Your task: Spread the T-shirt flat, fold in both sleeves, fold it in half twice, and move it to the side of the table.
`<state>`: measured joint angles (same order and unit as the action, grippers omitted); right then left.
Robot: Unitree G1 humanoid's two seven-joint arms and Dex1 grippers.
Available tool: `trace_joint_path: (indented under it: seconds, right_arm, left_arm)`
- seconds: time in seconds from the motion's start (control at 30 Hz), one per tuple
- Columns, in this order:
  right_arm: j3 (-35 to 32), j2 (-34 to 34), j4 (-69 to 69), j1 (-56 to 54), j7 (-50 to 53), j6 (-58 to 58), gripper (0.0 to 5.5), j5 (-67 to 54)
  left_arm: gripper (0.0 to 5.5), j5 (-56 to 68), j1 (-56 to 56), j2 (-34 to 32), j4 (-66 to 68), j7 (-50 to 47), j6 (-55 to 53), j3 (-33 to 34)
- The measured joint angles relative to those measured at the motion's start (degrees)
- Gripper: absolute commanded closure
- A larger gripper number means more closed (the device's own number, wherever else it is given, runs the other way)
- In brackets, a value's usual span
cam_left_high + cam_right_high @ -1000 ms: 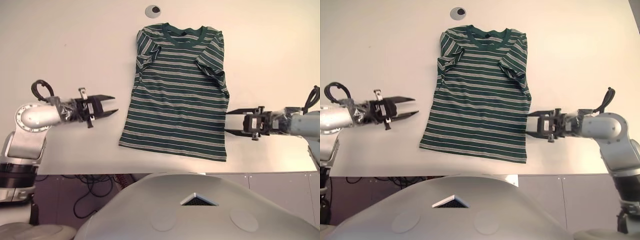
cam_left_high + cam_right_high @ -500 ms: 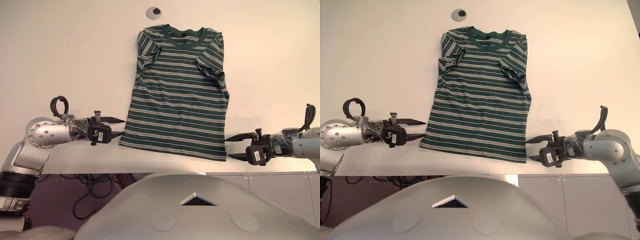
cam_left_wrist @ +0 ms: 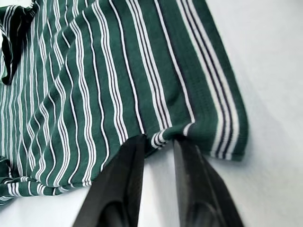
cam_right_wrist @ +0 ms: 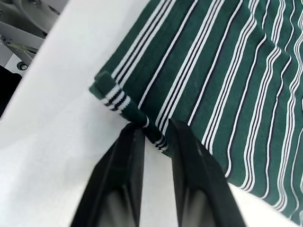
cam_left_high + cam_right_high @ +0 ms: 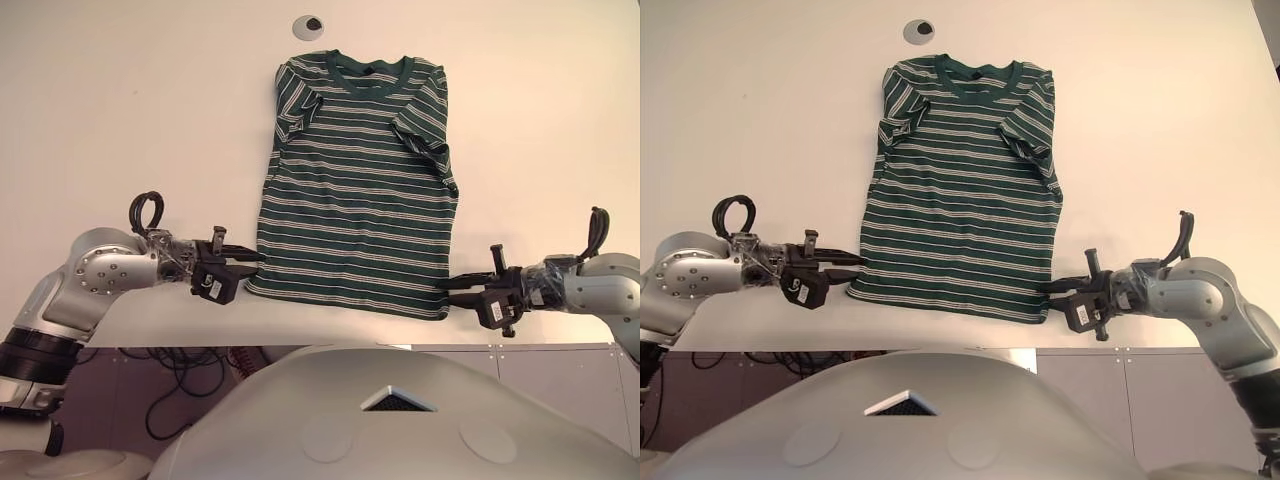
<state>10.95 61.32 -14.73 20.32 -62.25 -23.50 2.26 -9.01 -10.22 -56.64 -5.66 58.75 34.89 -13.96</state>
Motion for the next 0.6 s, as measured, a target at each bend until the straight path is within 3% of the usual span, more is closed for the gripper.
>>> trace_joint_path:
  seconds: [0.1,0.23,0.47,0.6]
  right_arm:
    - [0.37,-0.04,-1.1,-0.26,-0.76,5.62,5.5,-2.63]
    - [0.34,0.2,-2.85,0.17,-2.96,12.34,5.5,-6.82]
    - [-1.17,5.18,-12.08,5.47,-10.69,30.65,5.5,-18.12]
    - [-2.03,3.38,-14.06,3.71,-8.9,40.76,5.5,-25.08]
  left_arm:
    - [5.46,-0.37,1.43,-0.21,0.08,0.69,0.05,-1.44]
    - [5.46,2.74,1.14,-2.16,-1.42,3.78,-4.95,-1.88]
    - [5.46,20.29,-9.65,-14.1,-14.51,17.71,-31.36,-1.42]
    - [5.46,33.3,-11.84,-14.84,-20.23,18.15,-44.18,2.75]
